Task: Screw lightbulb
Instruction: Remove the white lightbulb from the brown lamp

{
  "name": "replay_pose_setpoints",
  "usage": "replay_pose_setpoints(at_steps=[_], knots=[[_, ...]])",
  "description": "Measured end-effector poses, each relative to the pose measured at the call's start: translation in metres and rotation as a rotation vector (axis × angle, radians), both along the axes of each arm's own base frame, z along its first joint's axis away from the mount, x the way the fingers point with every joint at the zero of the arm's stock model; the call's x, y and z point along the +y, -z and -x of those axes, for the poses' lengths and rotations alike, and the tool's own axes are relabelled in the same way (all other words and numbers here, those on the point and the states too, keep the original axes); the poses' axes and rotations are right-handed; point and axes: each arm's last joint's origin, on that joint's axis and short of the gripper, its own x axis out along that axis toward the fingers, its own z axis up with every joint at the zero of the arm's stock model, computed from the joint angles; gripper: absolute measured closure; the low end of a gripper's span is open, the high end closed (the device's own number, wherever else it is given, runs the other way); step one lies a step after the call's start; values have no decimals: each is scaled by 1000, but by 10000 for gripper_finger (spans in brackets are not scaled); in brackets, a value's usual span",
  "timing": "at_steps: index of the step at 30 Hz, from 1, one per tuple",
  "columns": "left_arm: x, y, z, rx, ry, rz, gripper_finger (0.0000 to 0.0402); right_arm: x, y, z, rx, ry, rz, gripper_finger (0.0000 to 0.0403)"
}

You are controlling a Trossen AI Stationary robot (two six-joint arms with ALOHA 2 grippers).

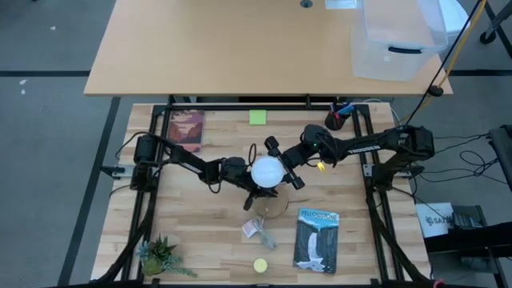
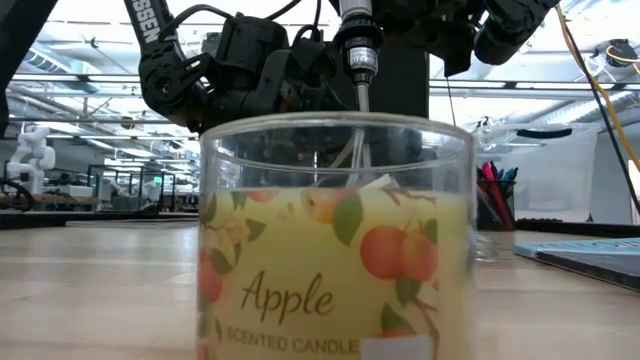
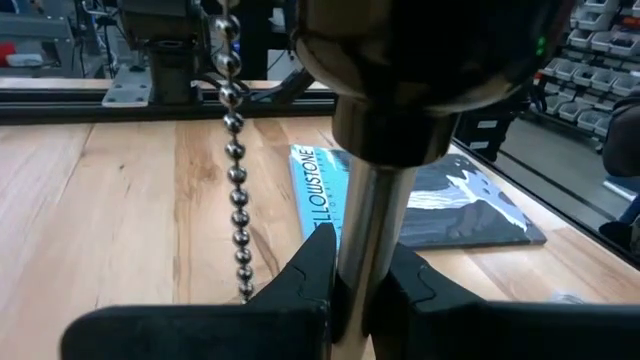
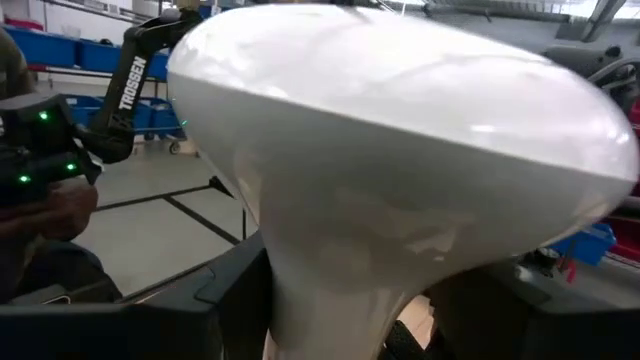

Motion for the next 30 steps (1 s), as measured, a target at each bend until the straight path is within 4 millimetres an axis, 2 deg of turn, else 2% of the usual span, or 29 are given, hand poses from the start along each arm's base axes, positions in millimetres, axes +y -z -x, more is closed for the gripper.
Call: replay_pose_setpoints(at_steps=[14, 23, 30], knots=[[0, 0, 0, 5, -16, 1, 371, 1, -3, 2, 9, 25, -9, 157], [3, 0, -1, 13, -124, -2, 371, 0, -7, 2, 41, 70, -49, 110], [7, 1, -2, 19, -273, -41, 371, 3, -18, 17, 109, 121, -23, 103]])
